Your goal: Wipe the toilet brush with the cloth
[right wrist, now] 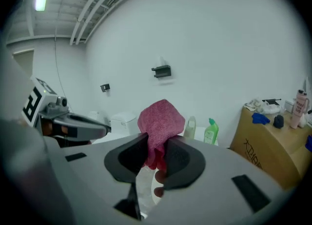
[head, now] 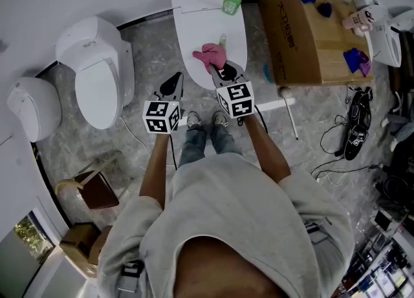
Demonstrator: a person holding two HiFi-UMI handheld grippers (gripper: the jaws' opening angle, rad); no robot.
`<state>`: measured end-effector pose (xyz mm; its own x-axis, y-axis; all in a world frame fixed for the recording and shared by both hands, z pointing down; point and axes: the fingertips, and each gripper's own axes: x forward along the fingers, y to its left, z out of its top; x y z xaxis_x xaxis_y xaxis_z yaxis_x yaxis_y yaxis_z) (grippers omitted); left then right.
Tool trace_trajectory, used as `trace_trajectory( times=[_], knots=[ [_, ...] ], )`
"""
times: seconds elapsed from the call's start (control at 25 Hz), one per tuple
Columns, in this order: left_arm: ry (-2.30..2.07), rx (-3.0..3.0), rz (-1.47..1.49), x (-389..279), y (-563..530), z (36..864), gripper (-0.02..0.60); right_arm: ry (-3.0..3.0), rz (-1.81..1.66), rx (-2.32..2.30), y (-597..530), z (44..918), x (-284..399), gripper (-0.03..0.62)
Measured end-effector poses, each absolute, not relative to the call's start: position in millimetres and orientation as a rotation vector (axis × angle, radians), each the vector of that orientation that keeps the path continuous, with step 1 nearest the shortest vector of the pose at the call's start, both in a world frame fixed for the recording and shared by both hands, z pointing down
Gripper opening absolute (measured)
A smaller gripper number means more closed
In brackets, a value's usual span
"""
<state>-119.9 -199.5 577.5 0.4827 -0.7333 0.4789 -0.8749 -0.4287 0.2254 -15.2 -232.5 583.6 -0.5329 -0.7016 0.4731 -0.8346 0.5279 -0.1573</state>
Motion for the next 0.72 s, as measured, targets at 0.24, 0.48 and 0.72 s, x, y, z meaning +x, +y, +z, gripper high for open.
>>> trace_trajectory(
  times=[0.24, 0.48, 0.72],
  knots=[
    [-1.348, 2.286, 0.426, -127.0, -197.8, 577.4, 0.023, -2.443, 0.5, 1.35, -269.7, 558.2, -13.8, 0.091],
    [-1.345, 2.271, 0.431, -132.0, -194.7, 580.2, 0.023, -2.385, 0.572, 1.331, -275.0, 583.9, -10.8, 0.091],
    [-1.345, 2.262, 0.443, -138.8, -196.6, 583.3, 0.023, -2.328, 0.653, 1.294, -261.2, 618.3, -9.4, 0.091]
  ],
)
